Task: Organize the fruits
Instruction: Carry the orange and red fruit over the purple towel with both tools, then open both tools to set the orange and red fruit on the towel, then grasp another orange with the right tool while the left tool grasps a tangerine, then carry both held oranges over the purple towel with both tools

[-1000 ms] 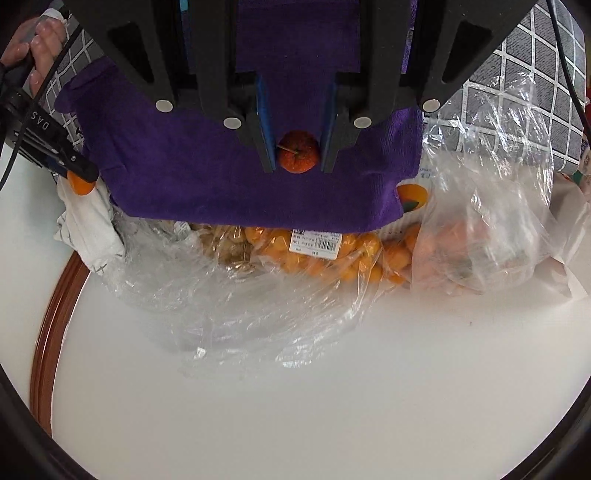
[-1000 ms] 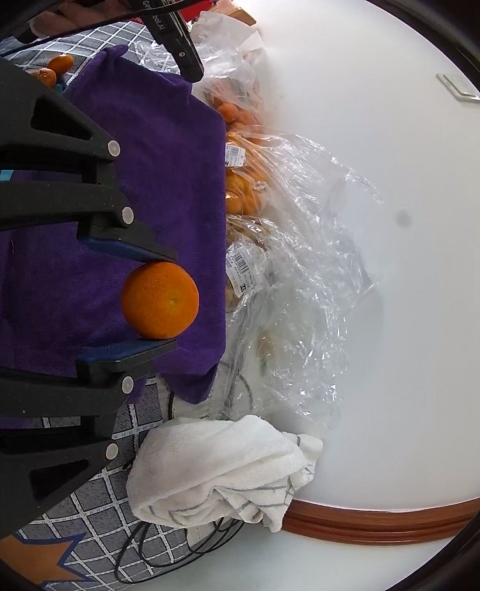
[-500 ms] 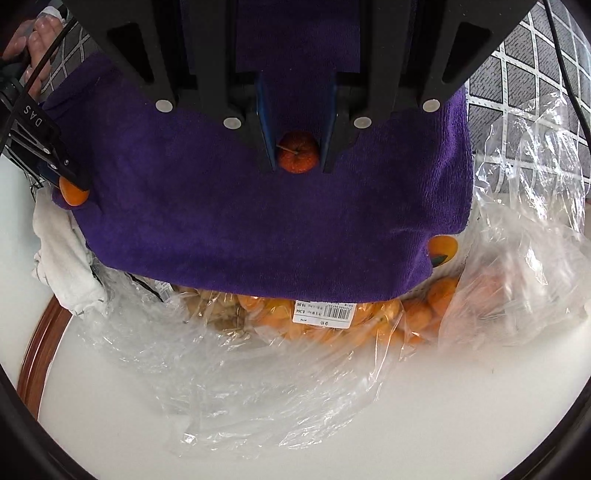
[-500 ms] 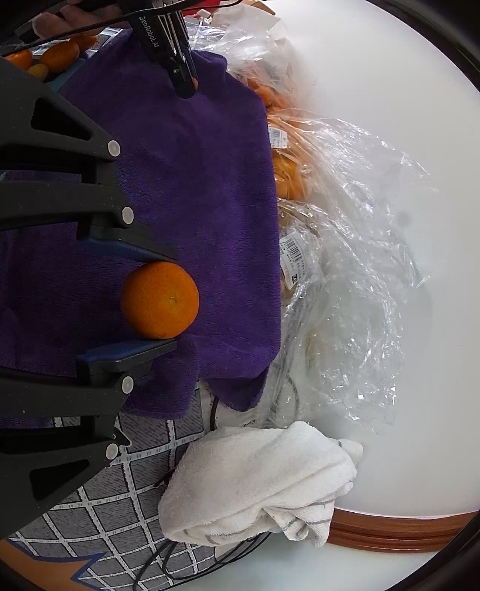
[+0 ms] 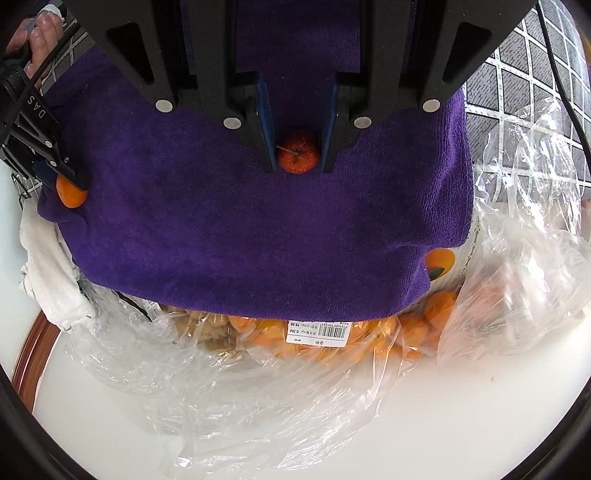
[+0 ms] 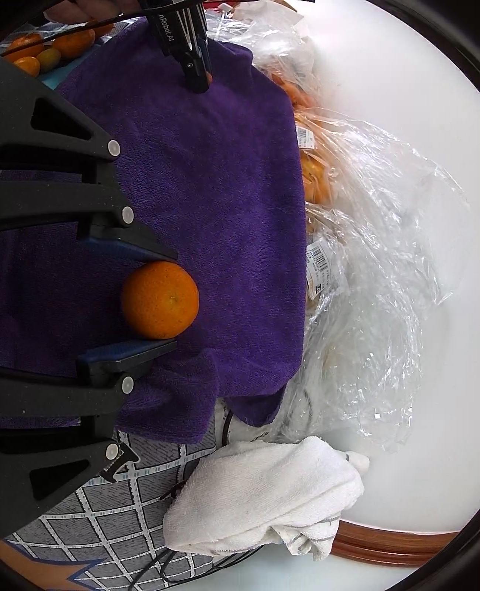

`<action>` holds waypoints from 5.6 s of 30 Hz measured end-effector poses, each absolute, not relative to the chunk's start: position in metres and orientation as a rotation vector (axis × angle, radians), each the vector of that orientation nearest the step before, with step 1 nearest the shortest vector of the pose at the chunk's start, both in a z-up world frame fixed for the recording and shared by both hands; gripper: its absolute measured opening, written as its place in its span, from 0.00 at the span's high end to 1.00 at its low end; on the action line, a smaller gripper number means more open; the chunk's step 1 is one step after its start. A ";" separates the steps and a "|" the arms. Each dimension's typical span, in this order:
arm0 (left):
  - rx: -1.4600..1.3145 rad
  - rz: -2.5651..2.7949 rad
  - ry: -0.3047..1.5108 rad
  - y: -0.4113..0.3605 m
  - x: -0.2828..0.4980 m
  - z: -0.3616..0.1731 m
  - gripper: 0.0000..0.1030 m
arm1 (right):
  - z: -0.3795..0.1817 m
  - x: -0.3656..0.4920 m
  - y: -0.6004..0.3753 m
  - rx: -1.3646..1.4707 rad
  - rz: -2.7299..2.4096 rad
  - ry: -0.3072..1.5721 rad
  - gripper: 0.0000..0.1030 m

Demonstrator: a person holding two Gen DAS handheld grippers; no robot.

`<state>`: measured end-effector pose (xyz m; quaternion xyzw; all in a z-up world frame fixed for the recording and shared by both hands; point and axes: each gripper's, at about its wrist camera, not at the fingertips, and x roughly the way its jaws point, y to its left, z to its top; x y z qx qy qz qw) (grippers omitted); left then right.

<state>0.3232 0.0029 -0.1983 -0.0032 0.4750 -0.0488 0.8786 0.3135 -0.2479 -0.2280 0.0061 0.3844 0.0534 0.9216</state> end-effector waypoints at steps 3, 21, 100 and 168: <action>-0.002 -0.100 0.989 0.002 0.324 -0.198 0.78 | -0.229 0.313 -0.246 0.003 0.111 0.787 0.61; -0.050 -0.090 0.913 0.010 0.317 -0.162 0.58 | -0.164 0.283 -0.248 0.090 0.141 0.616 0.31; -0.251 -0.036 0.851 0.096 0.130 -0.207 0.70 | -0.249 0.157 -0.266 0.091 0.177 0.802 0.68; -0.301 -0.013 0.670 0.097 0.207 -0.119 0.70 | -0.152 0.214 -0.270 0.133 0.185 0.620 0.69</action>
